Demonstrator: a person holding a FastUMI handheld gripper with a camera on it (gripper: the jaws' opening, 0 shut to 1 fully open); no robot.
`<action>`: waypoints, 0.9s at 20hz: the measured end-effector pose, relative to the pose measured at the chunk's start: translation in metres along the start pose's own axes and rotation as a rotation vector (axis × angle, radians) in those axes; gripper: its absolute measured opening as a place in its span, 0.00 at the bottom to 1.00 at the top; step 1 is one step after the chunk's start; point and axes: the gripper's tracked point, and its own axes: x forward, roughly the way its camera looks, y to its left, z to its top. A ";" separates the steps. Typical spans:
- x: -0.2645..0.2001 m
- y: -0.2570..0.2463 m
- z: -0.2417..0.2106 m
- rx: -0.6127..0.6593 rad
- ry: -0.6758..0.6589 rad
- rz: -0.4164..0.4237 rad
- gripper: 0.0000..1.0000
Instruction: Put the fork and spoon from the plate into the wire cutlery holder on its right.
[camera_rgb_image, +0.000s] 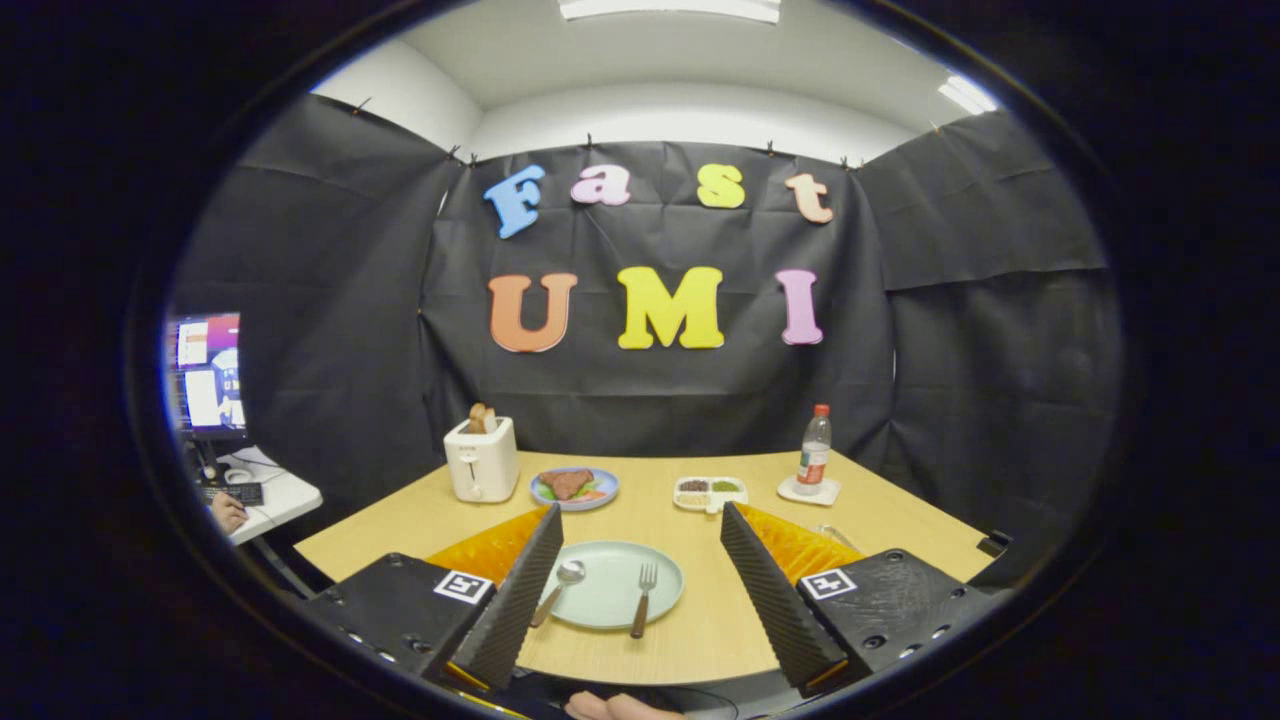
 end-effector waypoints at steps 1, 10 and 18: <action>0.006 0.000 -0.002 -0.010 0.033 0.002 0.96; 0.085 0.005 -0.070 -0.043 0.395 0.047 0.95; 0.131 0.004 -0.131 0.050 0.770 0.096 0.96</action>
